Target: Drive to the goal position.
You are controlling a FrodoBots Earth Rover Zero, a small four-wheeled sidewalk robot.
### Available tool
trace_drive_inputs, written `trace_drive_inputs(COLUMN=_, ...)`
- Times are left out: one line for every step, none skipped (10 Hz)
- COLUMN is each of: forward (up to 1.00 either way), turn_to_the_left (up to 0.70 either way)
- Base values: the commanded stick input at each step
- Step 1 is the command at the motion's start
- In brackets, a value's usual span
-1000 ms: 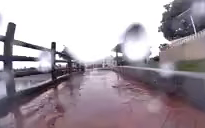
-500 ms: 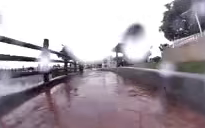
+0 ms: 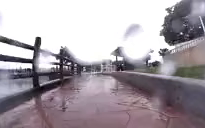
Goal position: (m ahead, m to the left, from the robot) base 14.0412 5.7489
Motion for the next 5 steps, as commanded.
trace_drive_inputs(forward=1.0, turn_to_the_left=0.0)
trace_drive_inputs(forward=1.0, turn_to_the_left=0.0)
trace_drive_inputs(forward=1.0, turn_to_the_left=0.0)
trace_drive_inputs(forward=1.0, turn_to_the_left=0.0)
trace_drive_inputs(forward=1.0, turn_to_the_left=0.0)
